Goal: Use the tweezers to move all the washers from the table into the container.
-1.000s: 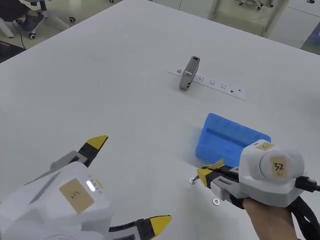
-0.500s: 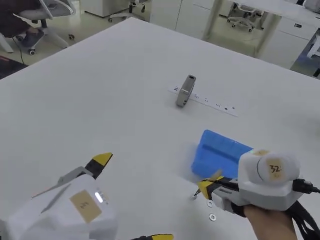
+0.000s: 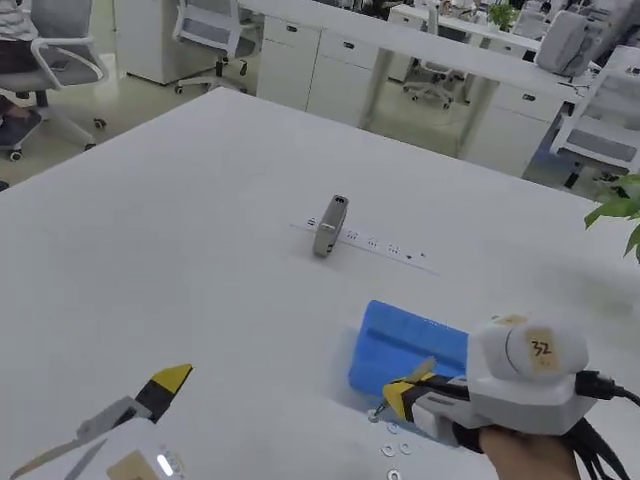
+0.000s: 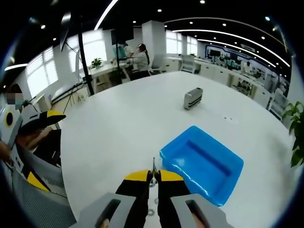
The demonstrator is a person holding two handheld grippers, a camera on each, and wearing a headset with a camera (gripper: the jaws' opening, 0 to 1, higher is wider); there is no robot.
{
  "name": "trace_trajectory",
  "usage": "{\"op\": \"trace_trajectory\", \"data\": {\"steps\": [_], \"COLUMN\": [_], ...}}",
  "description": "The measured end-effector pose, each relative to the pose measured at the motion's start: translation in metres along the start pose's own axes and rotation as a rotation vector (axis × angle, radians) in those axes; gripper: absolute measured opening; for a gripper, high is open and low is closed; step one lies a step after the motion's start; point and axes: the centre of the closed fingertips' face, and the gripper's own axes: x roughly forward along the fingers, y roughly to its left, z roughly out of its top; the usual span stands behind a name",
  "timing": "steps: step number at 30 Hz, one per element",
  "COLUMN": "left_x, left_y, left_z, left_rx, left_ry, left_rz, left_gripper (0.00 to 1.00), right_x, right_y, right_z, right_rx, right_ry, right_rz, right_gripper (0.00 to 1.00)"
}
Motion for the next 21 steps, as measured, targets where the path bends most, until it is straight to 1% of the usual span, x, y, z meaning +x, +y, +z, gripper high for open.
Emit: {"op": "trace_trajectory", "data": {"steps": [2, 6, 10, 12, 14, 17, 21], "left_x": [0.000, 0.001, 0.001, 0.002, 0.002, 0.002, 0.002], "left_y": [0.001, 0.000, -0.001, -0.003, -0.003, -0.004, -0.003], "left_z": [0.001, -0.002, -0.002, -0.004, -0.004, -0.005, -0.006], "left_rx": [-0.003, -0.009, -0.008, -0.011, -0.014, -0.019, -0.020], "left_ry": [-0.004, 0.010, 0.013, 0.026, 0.028, 0.030, 0.036], "left_rz": [0.002, -0.003, -0.009, -0.018, -0.023, -0.026, -0.026], "left_gripper": [0.99, 0.99, 0.99, 0.99, 0.99, 0.99, 0.99], "right_x": [-0.002, -0.002, 0.001, 0.003, 0.006, 0.013, 0.023], "right_y": [-0.005, -0.014, -0.023, -0.026, -0.031, -0.038, -0.046], "right_z": [0.006, 0.016, 0.027, 0.032, 0.036, 0.039, 0.038], "right_rx": [-0.004, -0.004, 0.007, 0.001, -0.004, -0.014, -0.022], "right_ry": [-0.010, -0.021, -0.038, -0.043, -0.047, -0.041, -0.026], "right_rz": [-0.007, -0.018, -0.024, -0.031, -0.040, -0.053, -0.058], "right_gripper": [0.01, 0.01, 0.01, 0.01, 0.01, 0.01, 0.01]}}
